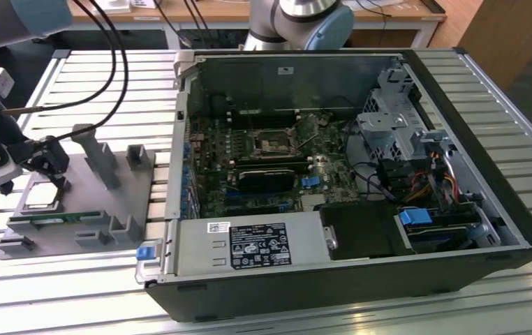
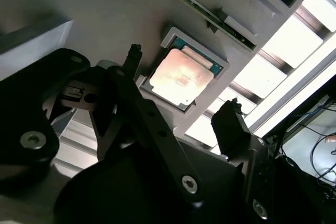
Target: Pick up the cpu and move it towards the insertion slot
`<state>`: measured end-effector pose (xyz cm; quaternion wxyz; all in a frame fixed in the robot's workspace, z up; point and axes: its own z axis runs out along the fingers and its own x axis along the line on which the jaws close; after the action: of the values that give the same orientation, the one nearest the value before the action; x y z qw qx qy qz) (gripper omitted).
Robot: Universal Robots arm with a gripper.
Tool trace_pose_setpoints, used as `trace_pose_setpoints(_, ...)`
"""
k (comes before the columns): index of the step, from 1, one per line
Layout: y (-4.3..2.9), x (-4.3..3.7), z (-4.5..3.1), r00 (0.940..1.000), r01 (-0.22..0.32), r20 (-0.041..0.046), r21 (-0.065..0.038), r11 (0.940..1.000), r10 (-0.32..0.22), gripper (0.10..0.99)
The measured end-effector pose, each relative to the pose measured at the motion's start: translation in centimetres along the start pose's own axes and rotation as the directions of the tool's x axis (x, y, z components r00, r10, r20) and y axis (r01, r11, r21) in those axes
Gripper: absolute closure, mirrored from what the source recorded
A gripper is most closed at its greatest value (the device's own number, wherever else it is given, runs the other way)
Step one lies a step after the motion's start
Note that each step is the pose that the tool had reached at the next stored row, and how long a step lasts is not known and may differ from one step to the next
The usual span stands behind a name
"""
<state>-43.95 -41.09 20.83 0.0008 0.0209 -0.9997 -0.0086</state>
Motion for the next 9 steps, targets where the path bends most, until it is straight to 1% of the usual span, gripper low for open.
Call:
trace_pose_setpoints(1, 0.00, 0.02, 0.18, 1.0000, 0.000, 0.0001, 0.000, 1.0000, 0.000, 0.275)
trace_pose_setpoints(7, -0.02, 0.13, 1.26, 1.0000, -0.001, -0.0001, 0.002, 1.0000, 0.001, 0.275)
trace_pose_setpoints(9, 0.04, 0.14, 1.44, 1.0000, -0.002, -0.0002, 0.003, 1.0000, 0.002, 0.290)
